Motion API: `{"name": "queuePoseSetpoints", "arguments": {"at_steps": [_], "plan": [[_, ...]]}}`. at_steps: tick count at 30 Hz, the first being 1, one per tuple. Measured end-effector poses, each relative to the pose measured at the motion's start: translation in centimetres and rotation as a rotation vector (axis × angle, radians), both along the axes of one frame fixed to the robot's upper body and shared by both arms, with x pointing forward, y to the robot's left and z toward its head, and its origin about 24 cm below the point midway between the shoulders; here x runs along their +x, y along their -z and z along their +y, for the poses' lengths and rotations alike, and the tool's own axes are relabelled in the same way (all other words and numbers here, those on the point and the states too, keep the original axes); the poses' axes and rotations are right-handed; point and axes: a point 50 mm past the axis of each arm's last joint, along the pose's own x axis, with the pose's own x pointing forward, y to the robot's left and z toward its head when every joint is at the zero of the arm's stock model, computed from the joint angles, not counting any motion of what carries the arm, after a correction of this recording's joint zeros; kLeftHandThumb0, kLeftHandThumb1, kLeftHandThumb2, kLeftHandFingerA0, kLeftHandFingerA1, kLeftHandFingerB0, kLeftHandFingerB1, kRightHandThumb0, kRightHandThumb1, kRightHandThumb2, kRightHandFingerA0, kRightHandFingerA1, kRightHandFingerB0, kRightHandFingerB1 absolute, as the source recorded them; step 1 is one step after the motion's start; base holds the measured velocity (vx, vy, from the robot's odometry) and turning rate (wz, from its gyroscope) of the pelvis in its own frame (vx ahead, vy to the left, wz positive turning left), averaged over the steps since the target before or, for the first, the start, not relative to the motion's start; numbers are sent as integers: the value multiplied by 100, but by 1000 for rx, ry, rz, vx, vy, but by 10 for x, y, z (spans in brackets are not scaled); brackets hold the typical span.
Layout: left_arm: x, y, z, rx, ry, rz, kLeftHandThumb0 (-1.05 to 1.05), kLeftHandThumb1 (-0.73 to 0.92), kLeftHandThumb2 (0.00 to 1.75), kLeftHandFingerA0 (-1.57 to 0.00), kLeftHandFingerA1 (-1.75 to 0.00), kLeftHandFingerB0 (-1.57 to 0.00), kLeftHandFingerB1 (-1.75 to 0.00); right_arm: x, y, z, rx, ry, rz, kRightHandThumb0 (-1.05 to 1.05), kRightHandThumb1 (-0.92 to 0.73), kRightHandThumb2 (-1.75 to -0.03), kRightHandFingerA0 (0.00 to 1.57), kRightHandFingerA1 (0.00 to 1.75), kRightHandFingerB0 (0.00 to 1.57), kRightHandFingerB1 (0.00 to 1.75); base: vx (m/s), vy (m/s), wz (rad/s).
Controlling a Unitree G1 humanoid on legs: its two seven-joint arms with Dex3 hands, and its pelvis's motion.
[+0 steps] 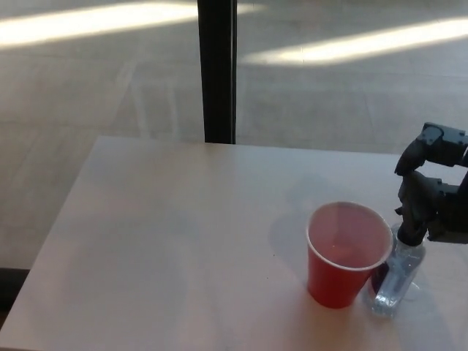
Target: The robot uses its right hand fist to press the hand soap kept in the middle of the table to get liquid hand soap out
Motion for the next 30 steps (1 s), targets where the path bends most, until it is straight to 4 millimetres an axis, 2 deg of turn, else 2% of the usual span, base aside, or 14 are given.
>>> {"name": "queuePoseSetpoints", "arguments": {"at_steps": [2,8,9,11,12,13,16,19,20,21,24,25,26,30], "plan": [[-1,1,0,-2,-1,3,-35,73,132,-52,-128,-16,-90,0,0,-3,8,17,6,-20,-56,-123,101,175,80,144,0,0,0],[-5,2,0,-8,-9,21,-33,71,131,-53,-130,-22,-97,3,-7,-11,64,61,-16,-20,-56,-126,102,175,80,145,0,0,0],[-5,3,0,-8,-10,23,-35,72,132,-66,-98,-32,-76,4,-9,-11,75,65,-21,-20,-53,-129,103,175,80,144,0,0,0],[-6,3,0,-9,-10,26,-35,72,132,-66,-98,-32,-76,4,-11,-12,93,72,-25,-20,-53,-129,103,175,80,144,0,0,0],[-6,3,0,-8,-11,28,-34,73,127,-55,-134,-15,-91,4,-12,-13,99,72,-23,-22,-52,-127,102,175,80,145,0,0,0],[-6,3,1,-8,-12,29,-36,73,129,-53,-140,-19,-97,4,-12,-13,102,73,-22,-18,-54,-125,104,175,84,137,0,0,0],[-7,3,2,-10,-21,31,-36,74,132,-49,-136,-26,-106,5,-10,-10,96,64,-10,-17,-53,-126,102,175,82,140,0,0,0],[-8,3,2,-12,-26,32,-38,75,129,-51,-134,-26,-101,4,-5,-8,85,54,10,-17,-53,-129,103,175,83,142,0,0,0],[-9,3,2,-12,-27,32,-36,72,130,-53,-130,-11,-85,4,-3,-7,81,52,15,-16,-53,-128,104,175,86,138,0,0,0],[-9,4,2,-12,-28,32,-37,76,127,-50,-134,-20,-97,3,-2,-7,78,52,21,-17,-54,-129,104,175,85,141,0,0,0],[-10,4,2,-14,-31,32,-38,78,127,-48,-131,-29,-106,4,4,-9,75,57,40,-19,-52,-129,102,175,82,143,0,0,0],[-10,4,2,-14,-30,32,-39,76,125,-49,-130,-16,-92,4,4,-10,74,58,40,-20,-53,-127,102,175,80,142,0,0,0],[-10,4,2,-15,-33,29,-37,80,119,-54,-132,-14,-87,4,4,-10,71,60,39,-22,-53,-126,103,175,78,145,0,0,0],[-10,4,2,-18,-39,27,-37,82,121,-55,-128,-17,-86,4,6,-15,57,74,39,-22,-52,-127,100,175,77,149,0,0,0]]}}
